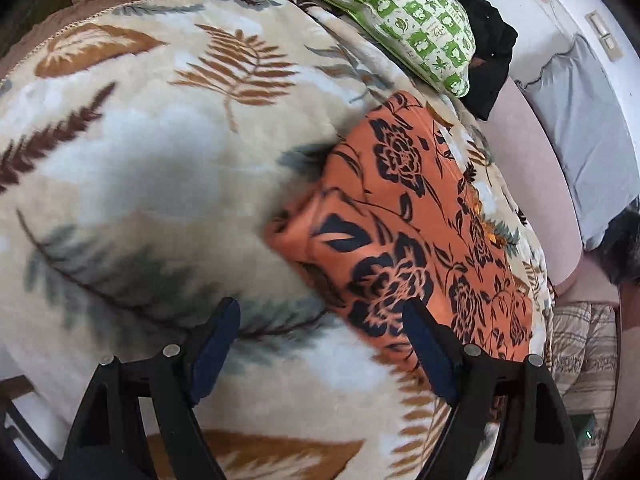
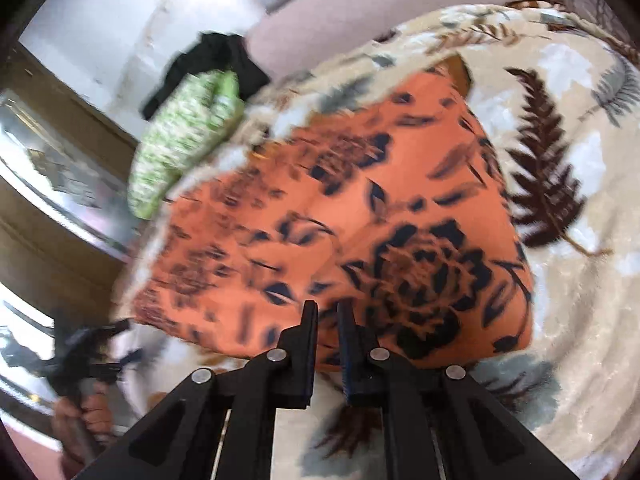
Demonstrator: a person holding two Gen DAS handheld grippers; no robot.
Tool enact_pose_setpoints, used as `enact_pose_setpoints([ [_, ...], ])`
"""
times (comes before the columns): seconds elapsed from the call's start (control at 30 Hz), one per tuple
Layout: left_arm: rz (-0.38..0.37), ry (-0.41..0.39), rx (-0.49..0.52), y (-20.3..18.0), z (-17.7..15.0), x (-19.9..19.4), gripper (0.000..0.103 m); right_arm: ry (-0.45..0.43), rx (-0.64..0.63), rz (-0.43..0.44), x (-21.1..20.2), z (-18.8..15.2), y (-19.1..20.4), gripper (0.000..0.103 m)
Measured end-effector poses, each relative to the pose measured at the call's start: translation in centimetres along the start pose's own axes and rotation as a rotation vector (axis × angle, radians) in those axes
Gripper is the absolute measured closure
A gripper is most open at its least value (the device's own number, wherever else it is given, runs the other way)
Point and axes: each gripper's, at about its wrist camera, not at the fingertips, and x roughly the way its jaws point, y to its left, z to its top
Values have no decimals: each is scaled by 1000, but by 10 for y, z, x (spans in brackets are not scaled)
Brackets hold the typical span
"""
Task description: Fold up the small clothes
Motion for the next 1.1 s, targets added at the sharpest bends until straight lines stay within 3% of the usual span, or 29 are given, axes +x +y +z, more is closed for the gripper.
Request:
enact_pose_setpoints([
  [0.07,36,17,-19,-5,-2,15,19,-36,-28,24,-8,3,7,90],
  [0.23,101,-63,-23,-26,2,25,18,-70,3,48,-13,9,10,90],
  [0.37,73,-68,-42,-44,9,40,18,-19,59,-55,4,11,0,90],
  [0.43,80,-71,-52,-49,12,48,18,107,89,-141,30,7,-11,90],
  [0.57,97,-79,-37,-52,19,56,18,114,200,-33,26,9,-26,88],
  [0.63,95,-89,-27,-54,20,56,18,94,243,44,21,9,-30,65],
  [0.67,95,-94,-23,-54,20,56,18,61,268,75,15,9,-32,37],
  [0.7,97,-99,-19,-54,19,56,18,31,280,103,11,8,-32,30],
  [0.73,99,-108,-14,-56,19,56,21,-15,288,124,4,7,-31,30],
  [0.83,107,-122,-5,-60,19,55,44,-134,187,84,-22,12,-14,30],
  [0.93,102,-129,11,-64,21,55,45,-188,178,97,-40,14,-10,30],
  [1.03,71,-109,-21,-58,23,63,34,-185,231,147,-50,18,-20,30],
  [1.1,24,-138,-62,-52,24,64,34,-176,265,163,-55,17,-28,30],
])
